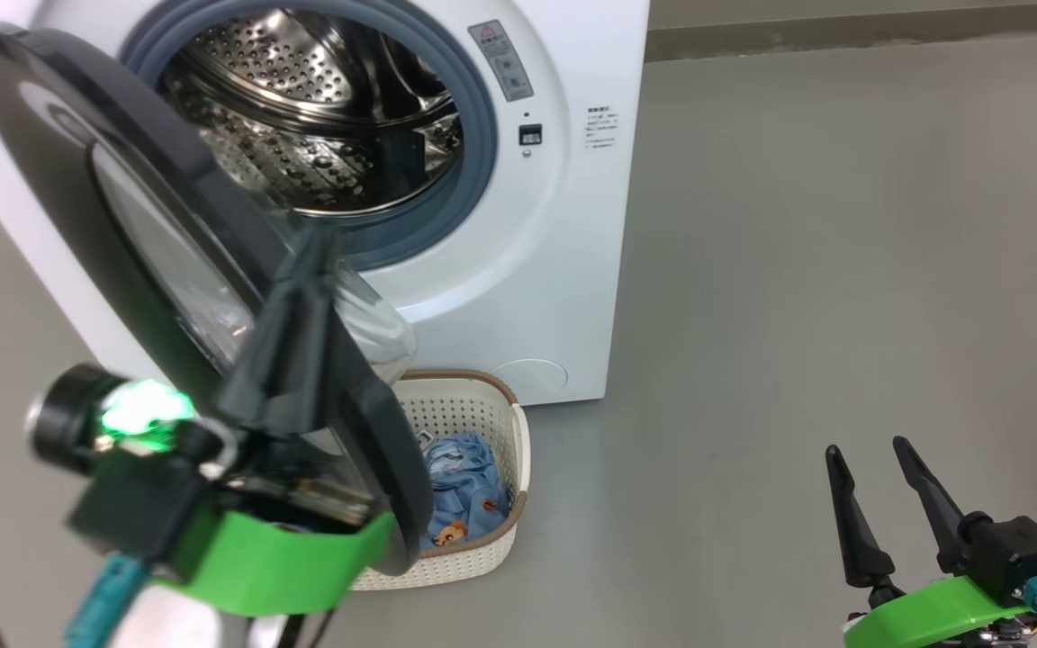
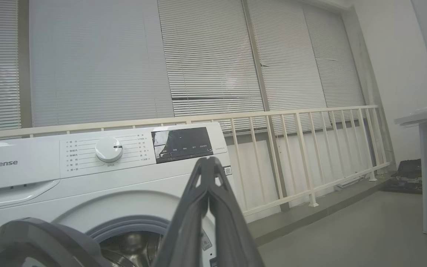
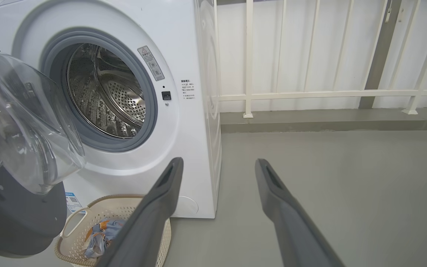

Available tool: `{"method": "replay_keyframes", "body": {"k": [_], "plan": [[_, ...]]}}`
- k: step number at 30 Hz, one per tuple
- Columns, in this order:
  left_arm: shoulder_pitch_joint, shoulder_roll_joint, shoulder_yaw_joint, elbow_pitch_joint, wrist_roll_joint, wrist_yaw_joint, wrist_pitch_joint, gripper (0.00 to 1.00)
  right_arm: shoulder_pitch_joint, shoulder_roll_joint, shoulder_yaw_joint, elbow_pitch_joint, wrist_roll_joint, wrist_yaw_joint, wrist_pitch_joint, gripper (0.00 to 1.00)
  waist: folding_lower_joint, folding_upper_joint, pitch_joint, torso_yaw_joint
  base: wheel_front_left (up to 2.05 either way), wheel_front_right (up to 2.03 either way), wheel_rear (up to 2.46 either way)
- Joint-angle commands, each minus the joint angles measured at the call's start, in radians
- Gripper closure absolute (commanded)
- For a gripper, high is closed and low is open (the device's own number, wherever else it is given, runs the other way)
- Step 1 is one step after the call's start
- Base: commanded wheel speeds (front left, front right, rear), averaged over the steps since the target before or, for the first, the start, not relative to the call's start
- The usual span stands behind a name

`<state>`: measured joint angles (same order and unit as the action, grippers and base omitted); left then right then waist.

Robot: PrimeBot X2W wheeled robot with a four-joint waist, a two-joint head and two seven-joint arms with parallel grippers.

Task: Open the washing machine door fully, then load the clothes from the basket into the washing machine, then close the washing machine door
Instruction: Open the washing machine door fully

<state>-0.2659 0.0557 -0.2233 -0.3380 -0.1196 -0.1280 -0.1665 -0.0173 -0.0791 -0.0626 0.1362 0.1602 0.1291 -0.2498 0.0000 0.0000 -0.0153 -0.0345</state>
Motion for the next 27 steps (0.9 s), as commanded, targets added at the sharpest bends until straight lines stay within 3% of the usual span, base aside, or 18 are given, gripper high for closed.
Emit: {"method": "replay_keyframes", "body": {"k": [1,14,21,27], "plan": [[-0.053,0.016,0.006,-0.027,0.000,-0.002,0.014,1.00,-0.020,-0.006,0.028,-0.024,-0.004,0.002,-0.012,0.00,0.0000,0.0000,0.003,-0.010,0.00,0.00,0.00],[-0.084,-0.001,-0.217,0.046,-0.057,0.003,0.030,1.00,-0.030,-0.017,0.047,-0.021,-0.012,0.002,-0.012,0.00,0.0000,0.0000,0.021,-0.063,0.00,0.00,0.00],[-0.067,-0.004,-0.344,0.091,-0.086,0.002,0.038,1.00,-0.040,-0.019,0.043,-0.023,-0.010,0.002,-0.012,0.00,0.0000,0.0000,0.060,-0.046,0.00,0.00,0.00],[-0.054,-0.001,-0.383,0.135,-0.101,0.001,0.030,1.00,-0.057,-0.021,0.048,-0.017,-0.010,0.002,-0.012,0.00,0.0000,0.0000,0.080,-0.026,0.00,0.00,0.00]]}}
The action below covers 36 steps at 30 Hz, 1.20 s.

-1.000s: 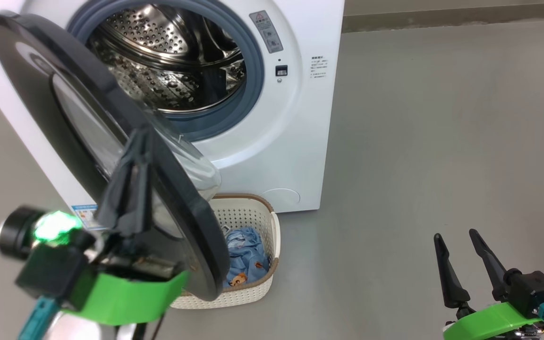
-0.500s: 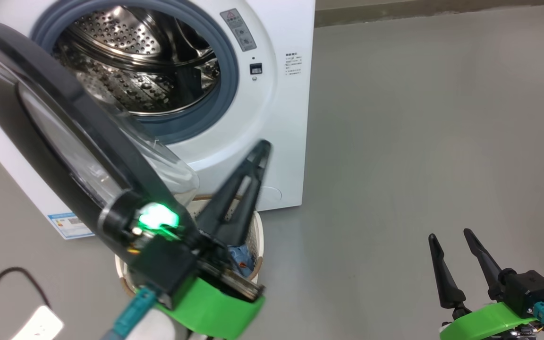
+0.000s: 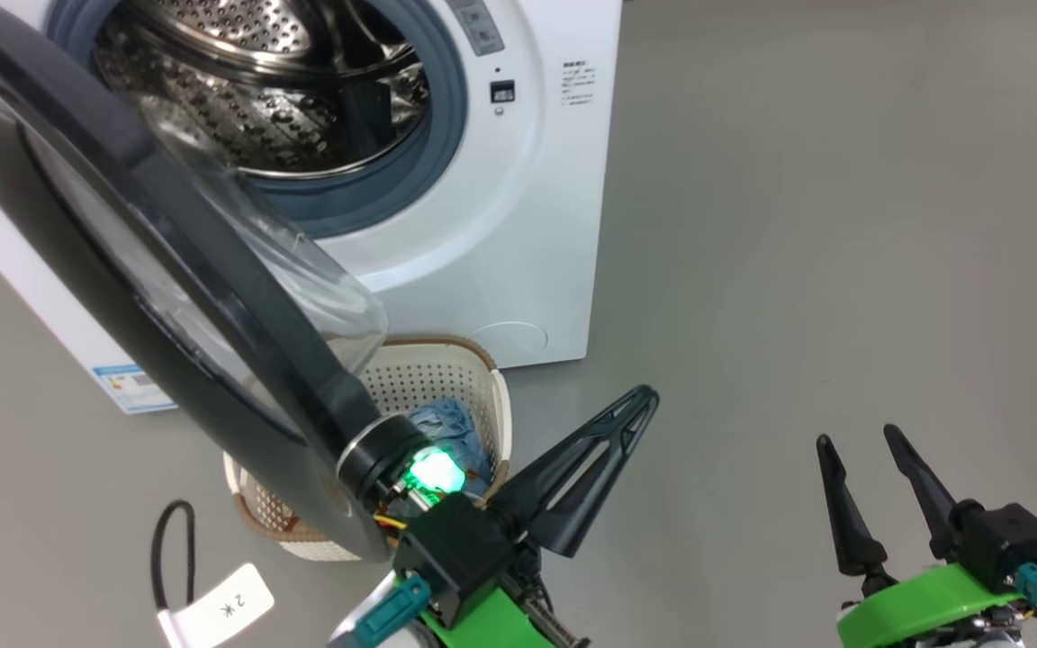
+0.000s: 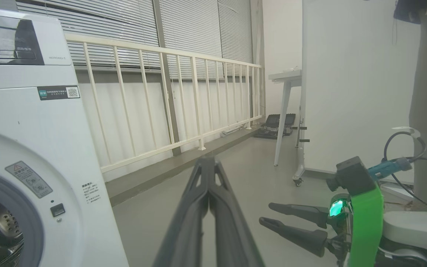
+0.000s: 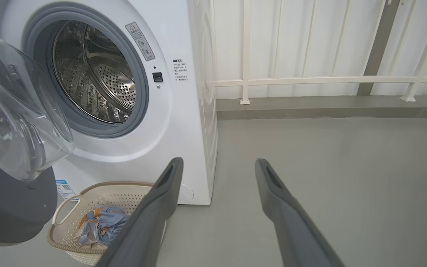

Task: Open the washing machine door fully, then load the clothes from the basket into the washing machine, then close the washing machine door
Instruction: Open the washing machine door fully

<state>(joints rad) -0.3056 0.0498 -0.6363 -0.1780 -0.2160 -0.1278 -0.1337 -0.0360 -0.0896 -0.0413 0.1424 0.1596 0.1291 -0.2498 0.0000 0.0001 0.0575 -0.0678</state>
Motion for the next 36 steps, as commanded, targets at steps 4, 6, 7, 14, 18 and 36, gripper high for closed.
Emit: {"method": "replay_keyframes", "body": {"k": [4,6,7,14,18,36], "plan": [[-0.001,0.018,0.037,0.020,-0.009,0.006,-0.016,1.00,-0.048,-0.010,0.034,-0.017,-0.009,0.002,-0.012,0.00,0.0000,-0.0001,0.009,0.023,0.00,0.00,0.00],[0.007,0.025,0.039,0.042,-0.010,0.009,-0.022,1.00,-0.047,-0.012,0.032,-0.016,-0.008,0.002,-0.012,0.00,0.0000,-0.0001,0.008,0.034,0.00,0.00,0.00],[0.013,0.028,0.039,0.053,-0.011,0.009,-0.023,1.00,-0.046,-0.012,0.031,-0.015,-0.008,0.002,-0.012,0.00,0.0000,-0.0001,0.007,0.039,0.00,0.00,0.00],[0.045,0.039,0.042,0.113,-0.030,0.017,-0.039,1.00,-0.046,-0.018,0.030,-0.010,-0.006,0.002,-0.012,0.00,0.0000,-0.0001,0.001,0.063,0.00,0.00,0.00],[0.048,0.045,0.061,0.168,-0.039,0.030,-0.051,1.00,-0.046,-0.018,0.031,-0.008,-0.004,0.002,-0.012,0.00,0.0000,-0.0001,-0.003,0.069,0.00,0.00,0.00],[-0.003,0.030,0.104,0.278,-0.070,0.077,-0.090,1.00,-0.041,-0.021,0.037,0.000,0.013,0.002,-0.012,0.00,0.0000,-0.0001,0.003,0.072,0.00,0.00,0.00]]}}
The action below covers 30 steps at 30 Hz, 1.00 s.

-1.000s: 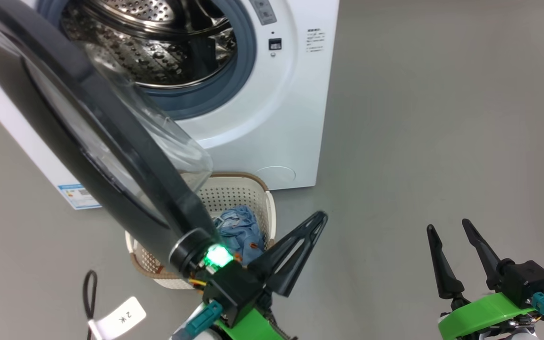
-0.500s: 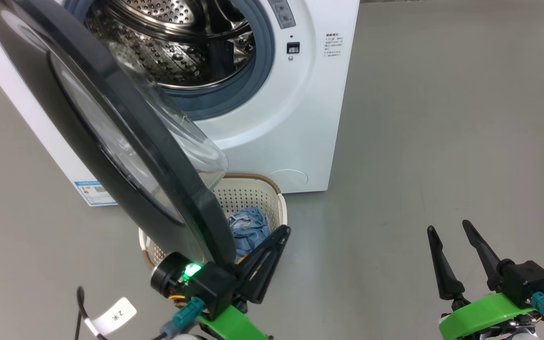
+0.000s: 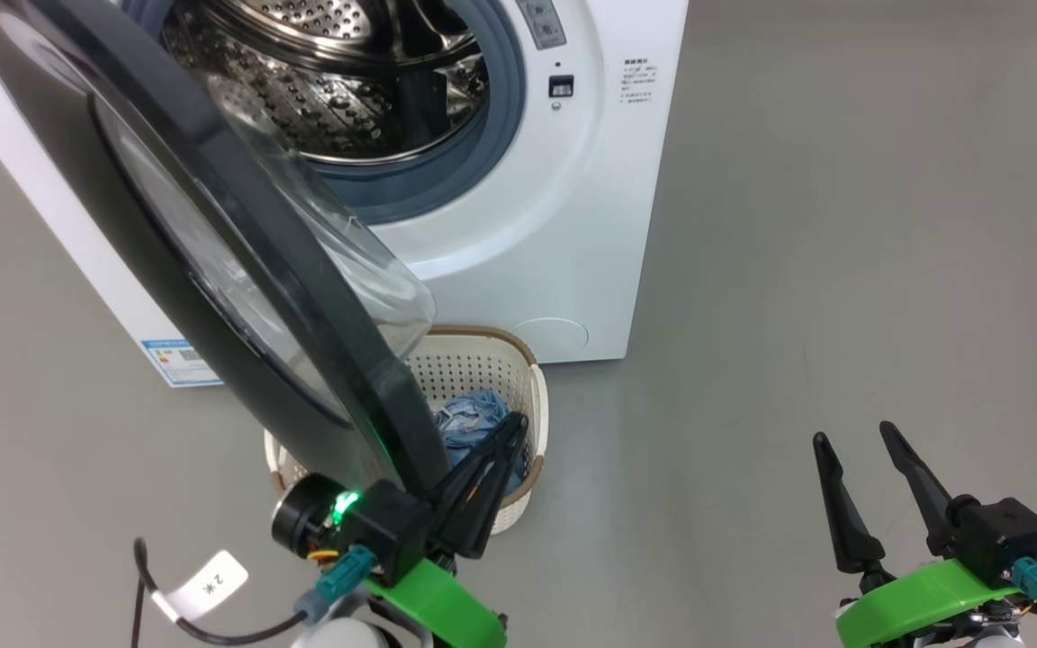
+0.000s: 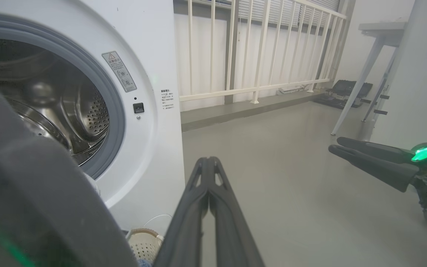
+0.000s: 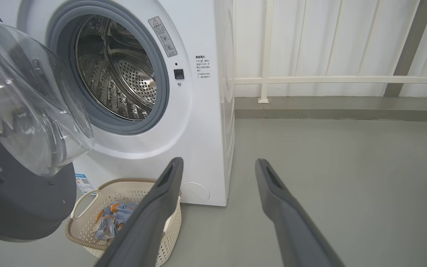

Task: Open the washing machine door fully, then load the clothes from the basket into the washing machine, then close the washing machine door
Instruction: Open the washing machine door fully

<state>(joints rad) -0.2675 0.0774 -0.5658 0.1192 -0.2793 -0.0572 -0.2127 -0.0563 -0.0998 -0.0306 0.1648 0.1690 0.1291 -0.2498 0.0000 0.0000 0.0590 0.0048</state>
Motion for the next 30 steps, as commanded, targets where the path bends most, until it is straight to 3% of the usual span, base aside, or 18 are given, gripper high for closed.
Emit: {"method": "replay_keyframes", "body": {"k": [1,30], "plan": [[-0.045,0.001,0.031,-0.018,-0.008,0.007,-0.012,1.00,-0.022,-0.010,0.027,-0.022,0.004,0.002,-0.012,0.00,0.0000,0.0000,0.004,0.000,0.00,0.00,0.00],[-0.079,0.006,0.047,0.047,-0.031,0.058,-0.011,1.00,-0.046,-0.012,0.030,-0.014,0.012,0.002,-0.012,0.00,0.0000,0.0000,0.042,0.048,0.00,0.00,0.00]]}}
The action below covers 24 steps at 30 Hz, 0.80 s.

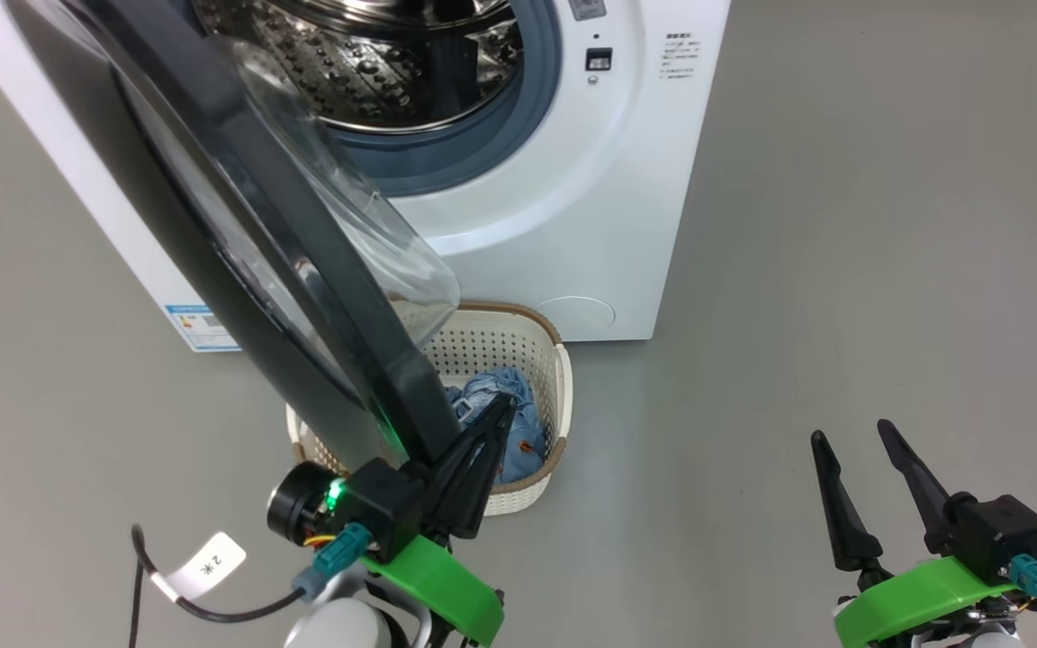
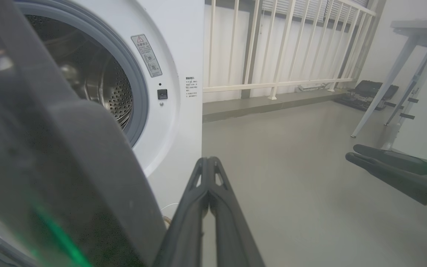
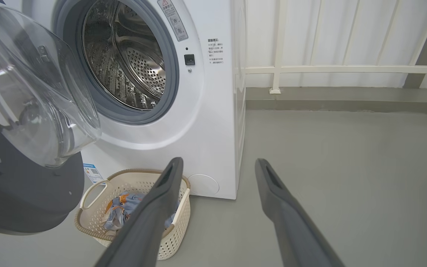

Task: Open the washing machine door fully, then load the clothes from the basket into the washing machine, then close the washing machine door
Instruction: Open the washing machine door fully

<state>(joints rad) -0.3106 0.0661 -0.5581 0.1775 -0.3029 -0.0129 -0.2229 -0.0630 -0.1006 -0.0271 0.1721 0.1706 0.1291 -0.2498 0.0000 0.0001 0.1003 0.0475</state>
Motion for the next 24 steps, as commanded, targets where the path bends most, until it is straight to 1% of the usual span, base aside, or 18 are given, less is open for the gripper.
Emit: {"method": "replay_keyframes", "body": {"k": [1,9,14,24], "plan": [[-0.036,0.017,0.038,-0.012,-0.008,0.014,0.000,1.00,-0.040,-0.012,0.029,-0.021,0.010,0.002,-0.012,0.00,0.0000,-0.0001,0.000,0.009,0.00,0.00,0.00],[-0.029,0.024,0.027,-0.021,-0.007,0.022,0.009,1.00,-0.043,-0.012,0.028,-0.017,0.011,0.002,-0.012,0.00,0.0000,-0.0001,0.000,0.034,0.00,0.00,0.00],[-0.024,0.027,0.038,-0.014,-0.015,0.038,0.011,1.00,-0.043,-0.012,0.032,-0.014,0.014,0.002,-0.012,0.00,0.0000,-0.0001,-0.005,0.035,0.00,0.00,0.00],[-0.012,0.041,0.044,-0.011,-0.025,0.052,0.017,1.00,-0.028,-0.014,0.032,-0.011,0.016,0.002,-0.012,0.00,0.0000,-0.0001,-0.027,0.041,0.00,0.00,0.00]]}}
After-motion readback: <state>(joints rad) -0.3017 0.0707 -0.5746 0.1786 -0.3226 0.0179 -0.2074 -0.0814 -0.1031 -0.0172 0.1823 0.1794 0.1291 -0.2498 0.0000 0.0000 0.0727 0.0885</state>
